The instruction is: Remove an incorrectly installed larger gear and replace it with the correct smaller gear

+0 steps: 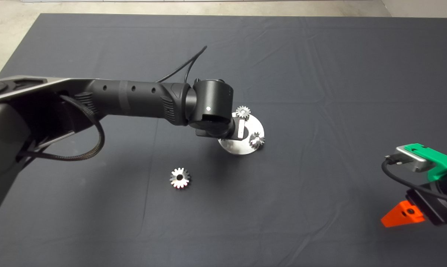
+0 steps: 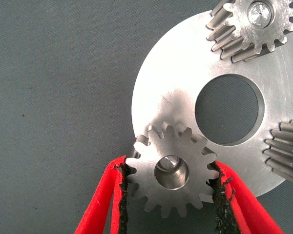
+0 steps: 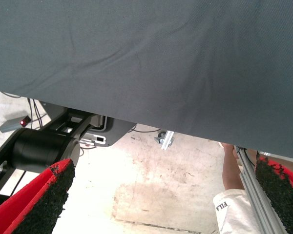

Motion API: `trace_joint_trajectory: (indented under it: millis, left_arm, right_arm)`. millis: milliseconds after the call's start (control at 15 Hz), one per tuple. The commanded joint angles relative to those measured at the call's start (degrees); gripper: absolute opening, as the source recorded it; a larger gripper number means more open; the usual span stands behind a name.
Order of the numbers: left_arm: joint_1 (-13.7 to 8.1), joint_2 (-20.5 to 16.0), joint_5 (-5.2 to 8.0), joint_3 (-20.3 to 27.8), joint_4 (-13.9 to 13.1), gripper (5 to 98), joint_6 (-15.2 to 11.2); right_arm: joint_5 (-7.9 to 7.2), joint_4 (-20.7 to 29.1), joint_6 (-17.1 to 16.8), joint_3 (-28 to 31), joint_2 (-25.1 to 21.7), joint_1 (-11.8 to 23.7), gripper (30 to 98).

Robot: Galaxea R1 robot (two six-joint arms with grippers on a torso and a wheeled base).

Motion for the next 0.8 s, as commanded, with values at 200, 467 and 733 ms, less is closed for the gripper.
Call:
trace_joint_trajectory:
  millis: [200, 467, 733]
  left_arm:
    - [0.02, -0.07, 3.95, 0.70, 1.39, 34.7, 0.12]
    - [0.06, -0.07, 3.95, 0.70, 1.39, 34.4, 0.12]
    - [0.24, -0.07, 4.04, -0.34, 1.30, 34.5, 0.12]
  right_arm:
    - [-5.85, 2.32, -0.13, 0.40, -0.22, 1.09, 97.8]
    - [-5.87, 2.32, -0.13, 0.40, -0.22, 1.09, 97.8]
    - [-5.89, 2.32, -0.13, 0.40, -0.30, 1.09, 97.8]
